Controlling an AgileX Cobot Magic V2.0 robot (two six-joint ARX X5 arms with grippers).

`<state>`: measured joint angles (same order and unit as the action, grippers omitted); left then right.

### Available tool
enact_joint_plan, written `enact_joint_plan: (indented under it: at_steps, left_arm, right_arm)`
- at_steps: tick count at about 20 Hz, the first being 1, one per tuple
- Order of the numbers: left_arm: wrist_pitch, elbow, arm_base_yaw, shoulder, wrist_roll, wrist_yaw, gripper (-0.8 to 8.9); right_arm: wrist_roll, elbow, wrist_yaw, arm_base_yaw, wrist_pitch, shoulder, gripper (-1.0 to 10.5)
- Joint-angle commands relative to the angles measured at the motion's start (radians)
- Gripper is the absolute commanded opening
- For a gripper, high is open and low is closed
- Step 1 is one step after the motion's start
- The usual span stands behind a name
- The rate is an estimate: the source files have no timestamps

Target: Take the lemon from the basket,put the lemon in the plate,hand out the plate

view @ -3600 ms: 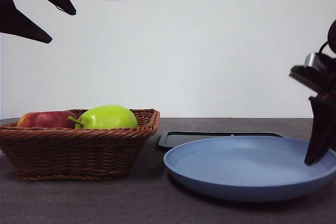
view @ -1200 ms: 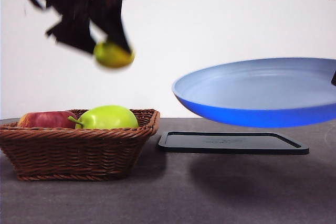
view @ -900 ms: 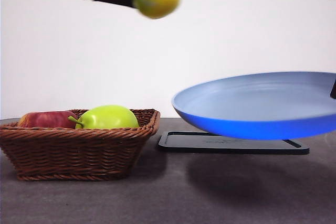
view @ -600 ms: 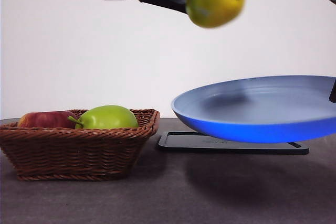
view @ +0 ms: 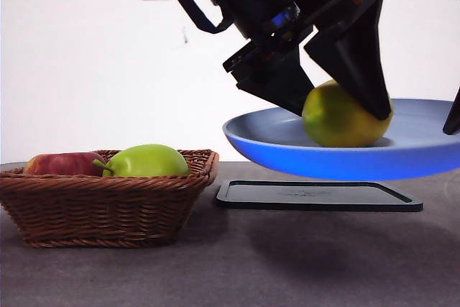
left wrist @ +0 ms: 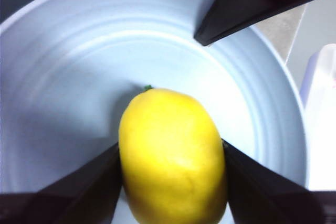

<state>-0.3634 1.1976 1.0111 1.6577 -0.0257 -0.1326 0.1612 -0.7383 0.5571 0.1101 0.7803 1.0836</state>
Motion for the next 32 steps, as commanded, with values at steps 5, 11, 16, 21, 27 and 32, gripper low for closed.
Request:
enact_joint_plan:
  at_steps: [5, 11, 16, 21, 27, 32]
  left_arm:
    - [0.000, 0.017, 0.016, 0.013, -0.001, 0.002, 3.64]
    - [-0.103, 0.071, 0.000, -0.043, -0.008, 0.002, 3.64]
    - [-0.283, 0.167, -0.043, -0.097, 0.002, 0.002, 3.63]
    - [-0.436, 0.167, -0.116, -0.216, 0.027, 0.002, 3.62]
    - [-0.519, 0.167, -0.178, -0.365, 0.030, 0.003, 3.62]
    - [-0.532, 0.167, -0.183, -0.441, 0.029, 0.031, 3.62]
  right_arm:
    - [0.002, -0.009, 0.020, 0.003, 0.003, 0.007, 0.0]
    - [0.000, -0.009, 0.017, 0.003, 0.010, 0.011, 0.0]
    - [0.034, -0.009, 0.014, 0.002, -0.026, 0.080, 0.0]
    - [0.109, -0.061, 0.014, -0.013, -0.181, 0.247, 0.0]
    - [0.119, -0.336, 0.013, -0.068, -0.212, 0.550, 0.0]
    - [0.152, -0.555, 0.013, -0.097, -0.227, 0.779, 0.0]
